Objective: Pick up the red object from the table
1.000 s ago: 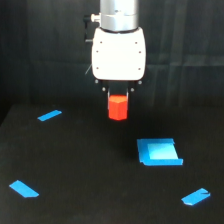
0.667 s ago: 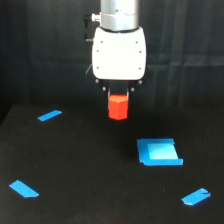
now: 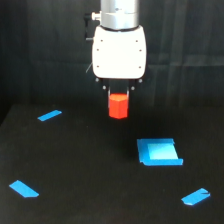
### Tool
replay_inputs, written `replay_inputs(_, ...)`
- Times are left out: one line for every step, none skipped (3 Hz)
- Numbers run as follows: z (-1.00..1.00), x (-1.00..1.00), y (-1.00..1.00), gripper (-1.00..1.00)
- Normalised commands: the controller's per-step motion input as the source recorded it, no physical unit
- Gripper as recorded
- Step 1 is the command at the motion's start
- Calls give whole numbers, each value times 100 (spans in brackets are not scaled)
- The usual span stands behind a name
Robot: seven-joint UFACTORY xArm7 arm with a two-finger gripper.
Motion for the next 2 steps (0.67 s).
replay_inputs(4, 0, 5, -96)
replay_inputs(7, -8, 1, -100)
